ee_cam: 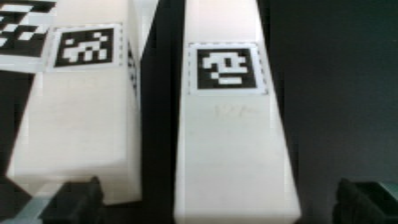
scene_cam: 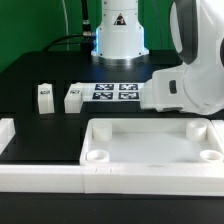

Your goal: Assemble desk

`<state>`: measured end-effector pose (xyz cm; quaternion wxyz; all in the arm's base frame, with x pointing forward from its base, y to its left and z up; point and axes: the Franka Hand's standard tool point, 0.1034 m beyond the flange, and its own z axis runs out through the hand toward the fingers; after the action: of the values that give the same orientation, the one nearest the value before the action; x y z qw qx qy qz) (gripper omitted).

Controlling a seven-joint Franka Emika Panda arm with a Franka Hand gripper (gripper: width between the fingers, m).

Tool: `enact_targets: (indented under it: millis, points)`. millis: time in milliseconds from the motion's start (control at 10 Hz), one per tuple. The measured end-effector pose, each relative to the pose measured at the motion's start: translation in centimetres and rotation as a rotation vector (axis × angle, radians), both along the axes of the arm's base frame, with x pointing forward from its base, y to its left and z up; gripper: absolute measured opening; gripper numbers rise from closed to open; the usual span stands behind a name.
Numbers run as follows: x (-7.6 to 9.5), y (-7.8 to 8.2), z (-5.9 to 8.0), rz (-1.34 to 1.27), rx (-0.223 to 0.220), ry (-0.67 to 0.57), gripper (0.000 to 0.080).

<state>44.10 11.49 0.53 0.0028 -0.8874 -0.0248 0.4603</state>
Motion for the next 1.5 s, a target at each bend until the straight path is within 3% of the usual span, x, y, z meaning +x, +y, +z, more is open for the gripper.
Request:
enact_targets:
  millis: [200, 400, 500, 600, 1000, 1100, 1500]
  points:
    - [-0.2, 0.0, -0.2, 0.001, 0.000, 0.002, 0.0649]
    - [-0.3, 0.1, -0.3, 0.002, 0.000, -0.002, 0.0399]
    - [-0.3, 0.1, -0.3, 0.002, 0.000, -0.001, 0.0399]
    - [-0.3, 0.1, -0.3, 0.002, 0.000, -0.001, 0.0289]
    - [0.1, 0.2, 0.2, -0.002, 0.004, -0.011, 0.0289]
    - [0.7, 0.4, 1.1, -0.019, 0.013, -0.026, 0.0289]
    - [3.7, 0.0, 7.7, -0.040, 0.035, -0.098, 0.0290]
